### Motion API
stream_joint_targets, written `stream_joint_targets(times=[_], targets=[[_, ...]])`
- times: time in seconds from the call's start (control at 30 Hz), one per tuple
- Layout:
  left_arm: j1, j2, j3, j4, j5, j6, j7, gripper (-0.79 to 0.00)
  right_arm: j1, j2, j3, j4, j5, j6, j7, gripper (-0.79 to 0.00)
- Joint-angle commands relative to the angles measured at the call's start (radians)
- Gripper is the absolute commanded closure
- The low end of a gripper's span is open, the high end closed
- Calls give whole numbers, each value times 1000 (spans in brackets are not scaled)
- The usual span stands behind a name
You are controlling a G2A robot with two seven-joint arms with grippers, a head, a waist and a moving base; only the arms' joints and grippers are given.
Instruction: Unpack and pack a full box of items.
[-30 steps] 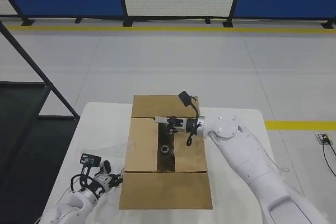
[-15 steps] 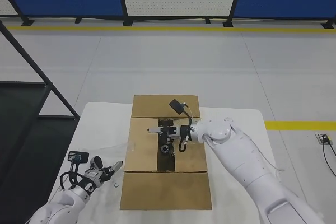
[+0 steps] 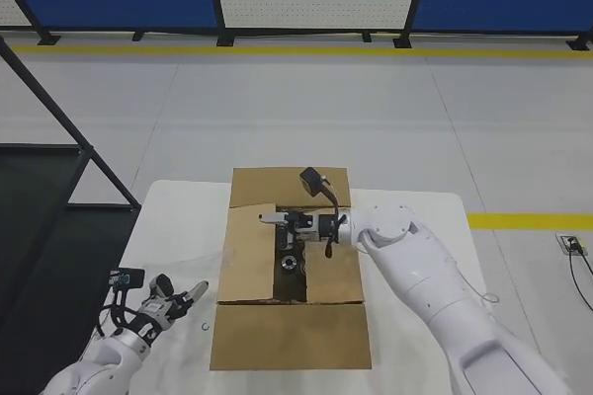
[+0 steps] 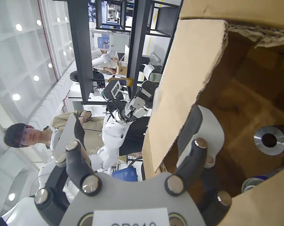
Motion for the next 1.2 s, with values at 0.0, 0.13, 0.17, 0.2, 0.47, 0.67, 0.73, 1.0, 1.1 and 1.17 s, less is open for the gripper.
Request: stream_joint_targets(times=[0.0, 0.13, 0.17, 0.2, 0.47, 0.67, 0.73, 1.0, 1.1, 1.17], targets=[[4, 1, -6, -4, -3, -1, 2, -785, 5, -4, 6, 10, 24, -8, 14, -785], [10, 2, -19, -10, -10, -4, 4, -785, 14, -15, 13, 26, 57, -16, 29, -785], [12, 2, -22, -11, -11, -4, 5, -785, 16, -18, 15, 28, 68, -17, 34, -785], [14, 2, -24, -12, -14, -5, 5, -785, 17, -20, 17, 31, 78, -18, 39, -785], [24, 4, -48, -21, -33, -12, 13, -785, 27, -51, 26, 33, 166, -17, 53, -785], [36, 5, -72, -28, -47, -16, 25, -785, 37, -88, 9, 34, 199, -20, 6, -785], [41, 6, -85, -28, -59, -17, 33, -785, 41, -102, -3, 37, 194, -25, -24, -785], [69, 8, -152, -40, -104, -23, 58, -785, 55, -160, -53, 59, 167, -22, -140, -785], [90, 9, -180, -59, -121, -30, 69, -785, 48, -181, -65, 67, 165, -63, -185, -785], [107, 9, -197, -77, -131, -36, 77, -785, 42, -197, -77, 69, 156, -83, -220, -785]])
